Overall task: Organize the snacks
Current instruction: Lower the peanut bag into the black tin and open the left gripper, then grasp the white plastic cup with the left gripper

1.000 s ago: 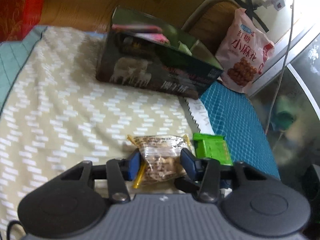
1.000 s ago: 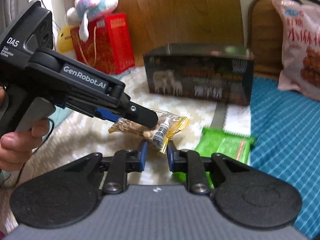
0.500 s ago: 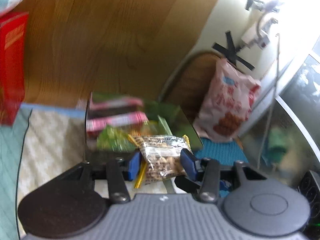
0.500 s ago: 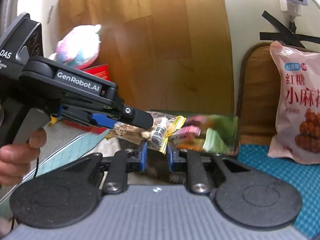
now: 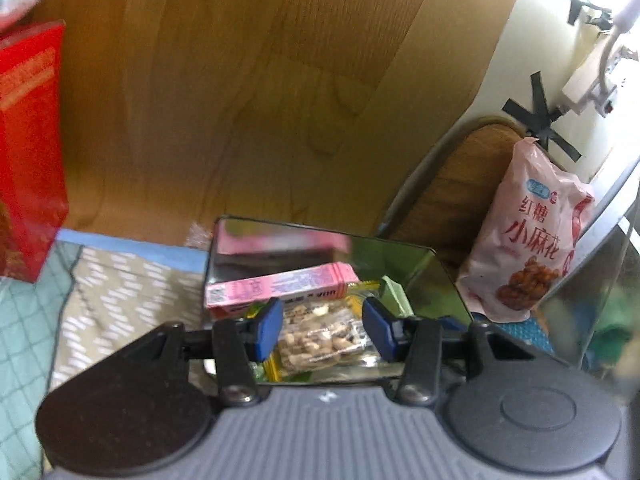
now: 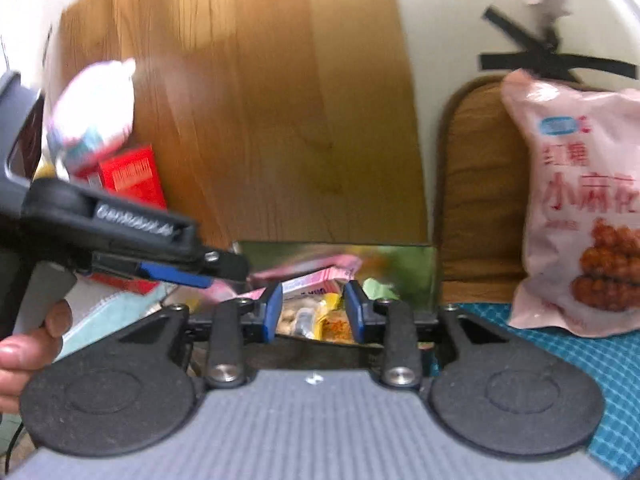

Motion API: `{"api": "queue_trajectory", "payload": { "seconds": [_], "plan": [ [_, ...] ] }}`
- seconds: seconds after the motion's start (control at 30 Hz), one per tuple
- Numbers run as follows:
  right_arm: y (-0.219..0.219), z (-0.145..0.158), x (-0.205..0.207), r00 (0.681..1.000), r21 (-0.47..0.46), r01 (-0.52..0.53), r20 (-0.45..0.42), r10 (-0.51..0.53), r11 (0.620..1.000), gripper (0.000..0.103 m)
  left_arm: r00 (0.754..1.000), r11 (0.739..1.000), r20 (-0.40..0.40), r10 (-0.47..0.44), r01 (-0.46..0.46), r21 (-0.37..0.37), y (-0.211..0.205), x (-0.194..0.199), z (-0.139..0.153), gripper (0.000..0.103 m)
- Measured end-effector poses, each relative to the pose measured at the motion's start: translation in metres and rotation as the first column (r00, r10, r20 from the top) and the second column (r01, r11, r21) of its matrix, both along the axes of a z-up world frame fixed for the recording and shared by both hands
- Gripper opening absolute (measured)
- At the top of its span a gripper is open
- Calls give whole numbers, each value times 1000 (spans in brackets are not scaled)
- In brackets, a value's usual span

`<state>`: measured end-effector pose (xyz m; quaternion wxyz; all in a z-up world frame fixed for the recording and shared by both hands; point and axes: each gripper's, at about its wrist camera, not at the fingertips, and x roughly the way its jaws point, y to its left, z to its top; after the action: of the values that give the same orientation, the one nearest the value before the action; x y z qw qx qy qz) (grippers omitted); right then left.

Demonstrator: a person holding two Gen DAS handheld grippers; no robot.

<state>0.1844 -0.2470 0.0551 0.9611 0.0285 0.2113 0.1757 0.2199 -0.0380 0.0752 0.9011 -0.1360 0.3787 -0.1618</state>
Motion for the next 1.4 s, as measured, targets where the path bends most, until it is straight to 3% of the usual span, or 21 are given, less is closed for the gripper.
{"api": "queue_trajectory", "payload": {
  "seconds": [0.1,0.2,0.33,0.43,0.53,0.63,0.7,0.8,0.87,0.93,1.0,1.13,1.23,1.3,1.4],
  "plan": [
    [-26,4,-30,1000,45,12,13,-12,999,42,999,999,43,2,-4,33,8,-21,10,46],
    [-54,-1,-55,999,73,32,-36,-29,997,43,996,996,82,-34,27,87,17,-53,16,47],
    [-94,-7,-94,996,138,-1,-88,13,990,46,995,988,70,-74,63,143,36,-94,19,47],
    [-121,8,-123,999,251,-40,-19,46,967,47,995,991,74,-70,60,122,62,-121,37,47],
    [-149,41,-153,994,376,-72,106,34,924,47,991,997,125,-55,48,60,89,-149,70,47],
    [-163,72,-172,977,465,-131,212,34,875,49,969,1000,243,-30,29,8,112,-184,114,47],
    [-163,88,-180,965,490,-194,252,75,850,50,942,1000,336,-12,17,-13,124,-211,142,48],
    [-141,97,-188,947,447,-301,244,209,843,51,903,1000,429,-6,-1,16,135,-251,170,55],
    [-113,89,-192,927,379,-371,208,312,848,51,894,997,448,-5,-32,76,137,-272,175,57],
    [-74,69,-190,893,338,-448,122,434,827,51,896,988,445,-6,-63,142,138,-290,165,57],
    [-29,40,-183,846,317,-503,-7,532,804,51,913,983,408,-22,-54,174,139,-300,141,57],
    [66,-15,-179,748,162,-600,-233,621,784,51,965,992,254,-61,31,122,144,-314,67,54],
    [109,-32,-182,693,103,-661,-294,658,743,51,991,999,127,-38,34,34,152,-318,15,54],
    [132,-36,-186,666,58,-701,-306,681,711,51,996,1000,83,-21,19,23,153,-322,-7,54],
    [156,-42,-191,682,-38,-709,-293,670,704,51,996,999,80,-36,33,40,147,-326,-22,54]
  ]
}}
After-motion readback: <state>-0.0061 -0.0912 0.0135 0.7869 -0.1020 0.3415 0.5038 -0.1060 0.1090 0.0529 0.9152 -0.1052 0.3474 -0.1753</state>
